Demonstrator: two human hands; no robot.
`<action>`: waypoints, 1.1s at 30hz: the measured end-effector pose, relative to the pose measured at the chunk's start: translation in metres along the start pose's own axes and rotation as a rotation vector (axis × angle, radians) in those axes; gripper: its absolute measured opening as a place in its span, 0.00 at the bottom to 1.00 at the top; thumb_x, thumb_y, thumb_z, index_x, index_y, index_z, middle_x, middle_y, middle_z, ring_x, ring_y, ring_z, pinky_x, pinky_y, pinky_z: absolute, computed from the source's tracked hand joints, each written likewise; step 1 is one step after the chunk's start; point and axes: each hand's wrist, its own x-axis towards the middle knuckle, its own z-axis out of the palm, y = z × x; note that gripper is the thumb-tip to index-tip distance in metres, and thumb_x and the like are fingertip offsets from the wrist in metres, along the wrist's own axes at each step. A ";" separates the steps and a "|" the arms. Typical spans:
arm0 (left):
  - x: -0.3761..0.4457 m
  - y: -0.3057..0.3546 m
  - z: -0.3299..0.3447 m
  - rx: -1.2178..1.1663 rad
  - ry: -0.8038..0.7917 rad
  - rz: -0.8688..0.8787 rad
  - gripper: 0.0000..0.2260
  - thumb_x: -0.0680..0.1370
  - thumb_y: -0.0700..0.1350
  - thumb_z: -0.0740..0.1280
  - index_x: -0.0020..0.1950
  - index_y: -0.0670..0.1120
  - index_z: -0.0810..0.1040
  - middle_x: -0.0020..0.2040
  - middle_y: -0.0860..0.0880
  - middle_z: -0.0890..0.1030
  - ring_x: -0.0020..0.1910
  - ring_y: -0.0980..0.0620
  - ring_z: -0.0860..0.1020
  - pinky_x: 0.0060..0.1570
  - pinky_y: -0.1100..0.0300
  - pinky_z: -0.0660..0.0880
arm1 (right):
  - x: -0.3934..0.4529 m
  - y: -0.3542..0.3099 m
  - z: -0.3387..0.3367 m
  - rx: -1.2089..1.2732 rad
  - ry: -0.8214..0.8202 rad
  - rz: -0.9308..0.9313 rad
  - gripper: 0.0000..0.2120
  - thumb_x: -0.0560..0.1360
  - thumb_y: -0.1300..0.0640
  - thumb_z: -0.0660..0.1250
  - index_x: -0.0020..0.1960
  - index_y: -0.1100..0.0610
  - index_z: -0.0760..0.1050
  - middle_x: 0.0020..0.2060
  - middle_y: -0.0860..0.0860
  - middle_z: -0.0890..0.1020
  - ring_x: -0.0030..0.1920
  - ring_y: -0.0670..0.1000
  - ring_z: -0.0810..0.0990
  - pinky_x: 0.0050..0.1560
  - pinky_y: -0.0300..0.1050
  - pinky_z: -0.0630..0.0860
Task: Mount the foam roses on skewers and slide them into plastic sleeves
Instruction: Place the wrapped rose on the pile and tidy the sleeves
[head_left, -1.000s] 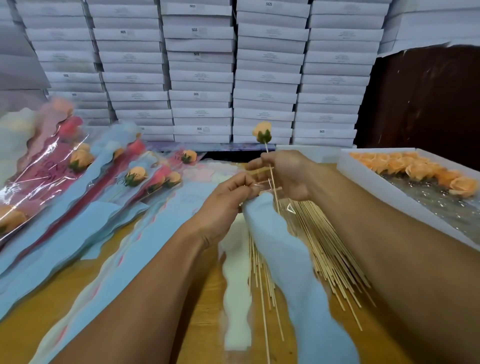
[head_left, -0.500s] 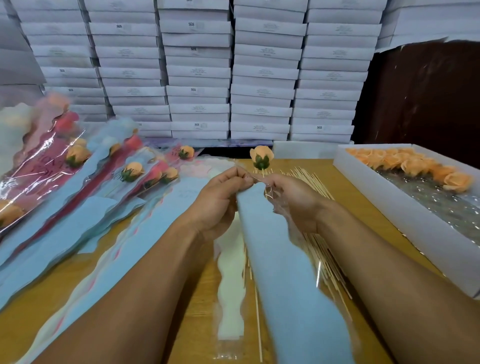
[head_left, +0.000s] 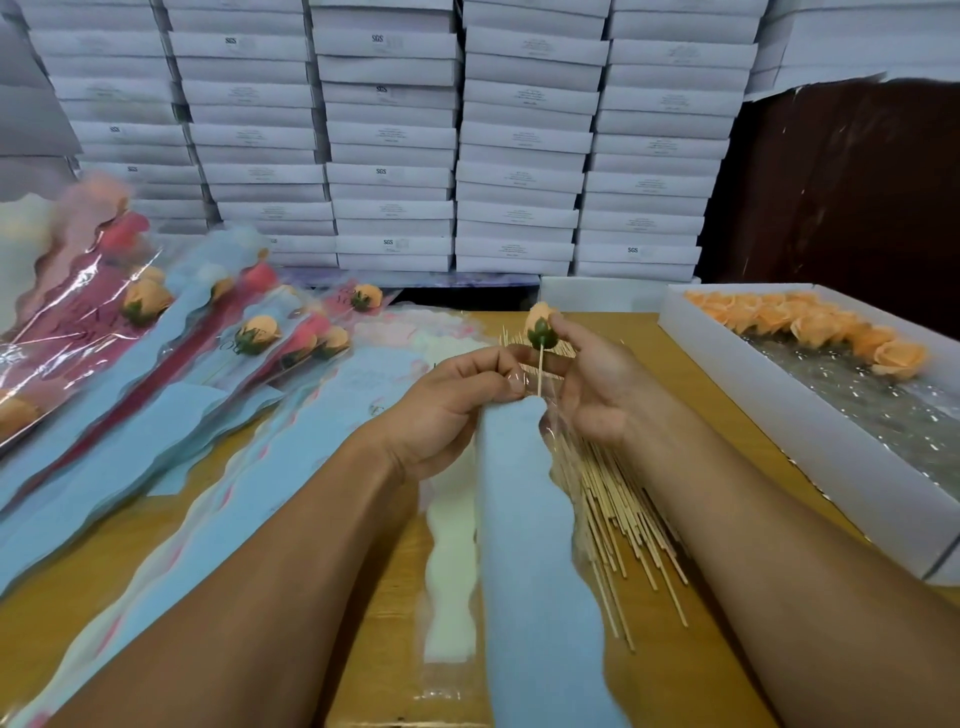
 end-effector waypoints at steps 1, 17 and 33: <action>0.001 -0.001 0.000 0.037 -0.006 -0.005 0.03 0.73 0.37 0.65 0.44 0.40 0.72 0.40 0.48 0.81 0.36 0.51 0.80 0.40 0.60 0.75 | -0.001 -0.001 -0.001 -0.012 -0.004 -0.006 0.12 0.82 0.47 0.63 0.50 0.55 0.78 0.42 0.54 0.85 0.38 0.55 0.83 0.44 0.51 0.78; 0.006 -0.005 -0.007 0.269 0.322 0.143 0.06 0.69 0.44 0.73 0.38 0.44 0.79 0.38 0.45 0.78 0.37 0.49 0.75 0.39 0.58 0.71 | -0.009 -0.004 -0.003 -0.467 0.033 -0.154 0.05 0.79 0.54 0.68 0.52 0.51 0.81 0.32 0.49 0.82 0.31 0.48 0.78 0.34 0.42 0.67; 0.010 -0.013 -0.009 0.410 0.477 0.172 0.06 0.71 0.46 0.73 0.37 0.48 0.78 0.33 0.50 0.77 0.34 0.53 0.74 0.33 0.61 0.73 | -0.023 -0.002 0.000 -0.659 -0.407 0.078 0.14 0.68 0.54 0.78 0.48 0.59 0.81 0.39 0.54 0.84 0.35 0.52 0.80 0.30 0.41 0.76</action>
